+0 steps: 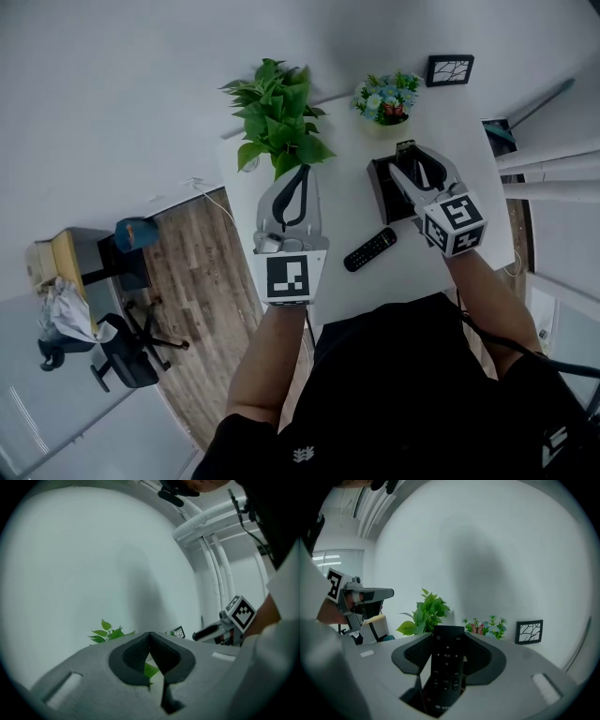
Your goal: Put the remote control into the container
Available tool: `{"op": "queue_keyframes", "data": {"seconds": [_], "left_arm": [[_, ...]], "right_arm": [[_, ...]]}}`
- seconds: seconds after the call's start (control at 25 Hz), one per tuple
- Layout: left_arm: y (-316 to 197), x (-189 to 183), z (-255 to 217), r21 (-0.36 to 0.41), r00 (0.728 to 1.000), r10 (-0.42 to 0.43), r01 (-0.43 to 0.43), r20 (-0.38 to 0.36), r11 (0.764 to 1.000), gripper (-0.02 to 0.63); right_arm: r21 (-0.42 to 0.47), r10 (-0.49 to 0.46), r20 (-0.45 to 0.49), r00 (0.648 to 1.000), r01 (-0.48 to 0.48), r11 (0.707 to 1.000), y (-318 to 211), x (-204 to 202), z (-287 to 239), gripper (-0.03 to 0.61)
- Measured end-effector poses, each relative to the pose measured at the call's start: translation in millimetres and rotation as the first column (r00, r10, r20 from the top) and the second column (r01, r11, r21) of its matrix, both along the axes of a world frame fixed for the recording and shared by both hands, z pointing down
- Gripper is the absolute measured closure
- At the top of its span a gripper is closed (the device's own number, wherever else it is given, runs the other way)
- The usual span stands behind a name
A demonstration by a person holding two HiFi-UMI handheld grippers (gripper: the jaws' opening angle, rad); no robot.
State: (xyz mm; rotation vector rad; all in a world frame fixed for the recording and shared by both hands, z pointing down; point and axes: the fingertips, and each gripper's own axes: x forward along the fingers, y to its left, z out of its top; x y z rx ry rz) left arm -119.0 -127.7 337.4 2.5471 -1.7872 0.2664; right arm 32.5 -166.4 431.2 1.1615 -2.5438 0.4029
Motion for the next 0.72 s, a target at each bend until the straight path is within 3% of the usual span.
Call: {"op": "queue_keyframes", "data": {"seconds": [0.16, 0.72], "left_arm": [[-3, -4, -1, -0.011, 0.999, -0.018, 0.018, -0.027, 1.0, 0.612], [-3, -7, 8, -0.031, 1.0, -0.02, 0.019, -0.012, 0.999, 0.612]], "right_arm": [[0.02, 0.01, 0.002, 1.0, -0.01, 1.0, -5, 1, -1, 0.364], [0.026, 0.025, -0.002, 1.0, -0.025, 0.999, -10, -1, 11, 0.362]]}}
